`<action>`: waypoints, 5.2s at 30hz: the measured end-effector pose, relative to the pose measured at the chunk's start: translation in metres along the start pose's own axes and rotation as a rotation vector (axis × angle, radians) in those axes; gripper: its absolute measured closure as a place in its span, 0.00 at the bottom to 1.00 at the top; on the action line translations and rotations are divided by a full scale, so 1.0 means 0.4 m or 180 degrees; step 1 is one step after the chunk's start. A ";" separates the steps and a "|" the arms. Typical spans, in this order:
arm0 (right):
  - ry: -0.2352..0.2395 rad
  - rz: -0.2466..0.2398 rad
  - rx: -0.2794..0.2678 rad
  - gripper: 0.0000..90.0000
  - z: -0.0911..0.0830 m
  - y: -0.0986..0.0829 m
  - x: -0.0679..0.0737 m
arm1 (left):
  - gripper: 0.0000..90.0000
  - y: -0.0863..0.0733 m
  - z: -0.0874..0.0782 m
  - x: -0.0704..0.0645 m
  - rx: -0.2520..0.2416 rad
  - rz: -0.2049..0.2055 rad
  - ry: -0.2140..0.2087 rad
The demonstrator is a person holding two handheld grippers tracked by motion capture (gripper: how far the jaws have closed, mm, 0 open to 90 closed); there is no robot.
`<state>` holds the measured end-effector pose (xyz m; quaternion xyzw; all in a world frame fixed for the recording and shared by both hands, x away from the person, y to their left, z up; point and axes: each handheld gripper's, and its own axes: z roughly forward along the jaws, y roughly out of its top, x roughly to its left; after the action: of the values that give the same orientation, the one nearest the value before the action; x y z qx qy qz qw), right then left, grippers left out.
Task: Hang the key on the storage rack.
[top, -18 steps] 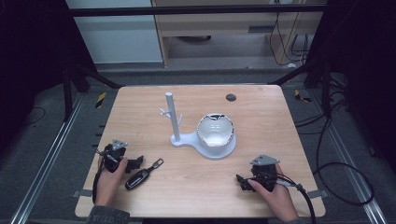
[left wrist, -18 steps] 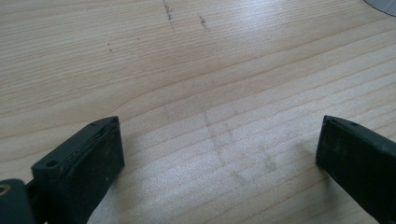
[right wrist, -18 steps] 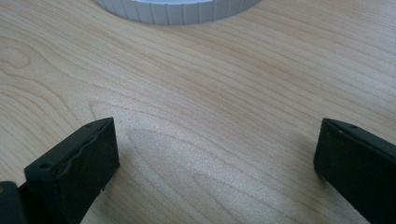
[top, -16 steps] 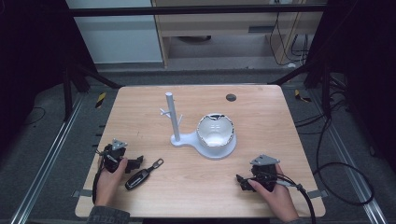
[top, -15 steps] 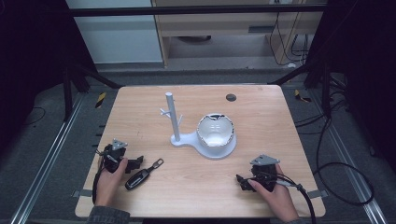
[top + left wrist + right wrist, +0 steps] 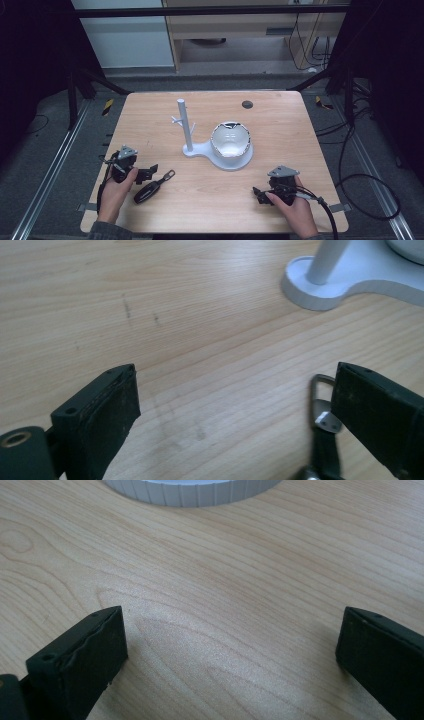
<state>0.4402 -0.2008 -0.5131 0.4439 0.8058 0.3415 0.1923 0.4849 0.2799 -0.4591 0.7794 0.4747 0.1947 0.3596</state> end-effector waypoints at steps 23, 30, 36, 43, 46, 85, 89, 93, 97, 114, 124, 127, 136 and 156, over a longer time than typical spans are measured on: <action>-0.0053 0.0051 -0.0002 0.00 -0.001 -0.002 0.004 | 0.34 0.107 0.030 -0.114 0.1705 0.0918 -0.0289; -0.0053 0.0050 -0.0002 0.00 -0.001 -0.002 0.004 | 0.47 0.105 0.069 -0.124 0.2003 0.0956 -0.0338; -0.0054 0.0050 -0.0003 0.00 -0.001 -0.002 0.004 | 0.55 0.111 0.091 -0.132 0.2183 0.1021 -0.0407; -0.0053 0.0050 -0.0003 0.00 -0.001 -0.002 0.004 | 0.64 0.112 0.106 -0.132 0.2292 0.1019 -0.0414; -0.0053 0.0050 -0.0003 0.00 -0.001 -0.002 0.004 | 0.66 0.110 0.111 -0.130 0.2317 0.1030 -0.0414; -0.0050 0.0046 -0.0002 0.00 -0.001 -0.002 0.004 | 0.89 0.074 0.043 -0.087 0.1930 0.0854 -0.0427; -0.0055 0.0049 -0.0003 0.00 -0.001 -0.002 0.004 | 0.89 0.076 0.026 -0.080 0.1840 0.0840 -0.0415; -0.0055 0.0049 -0.0003 0.00 -0.001 -0.002 0.004 | 0.89 0.077 0.015 -0.077 0.1793 0.0844 -0.0404; -0.0055 0.0050 -0.0003 0.01 -0.001 -0.002 0.004 | 0.89 0.080 0.005 -0.075 0.1751 0.0843 -0.0404; -0.0055 0.0049 -0.0003 0.01 -0.001 -0.002 0.004 | 0.89 0.105 -0.080 -0.068 0.1365 0.0830 -0.0384; -0.0055 0.0051 -0.0002 0.00 -0.001 -0.002 0.005 | 0.90 0.142 -0.107 -0.079 0.1070 0.0833 -0.0335; -0.0055 0.0050 -0.0004 0.01 -0.001 -0.002 0.005 | 0.90 0.153 -0.108 -0.085 0.1003 0.0838 -0.0342; -0.0055 0.0049 -0.0004 0.00 -0.001 -0.002 0.005 | 0.90 0.172 -0.100 -0.096 0.0863 0.0813 -0.0351; -0.0056 0.0050 -0.0003 0.00 -0.001 -0.002 0.005 | 0.90 0.197 -0.101 -0.117 0.0618 0.0803 -0.0342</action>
<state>0.4385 -0.1997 -0.5133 0.4531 0.8005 0.3394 0.1969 0.4838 0.2312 -0.3716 0.8732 0.3697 0.1497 0.2801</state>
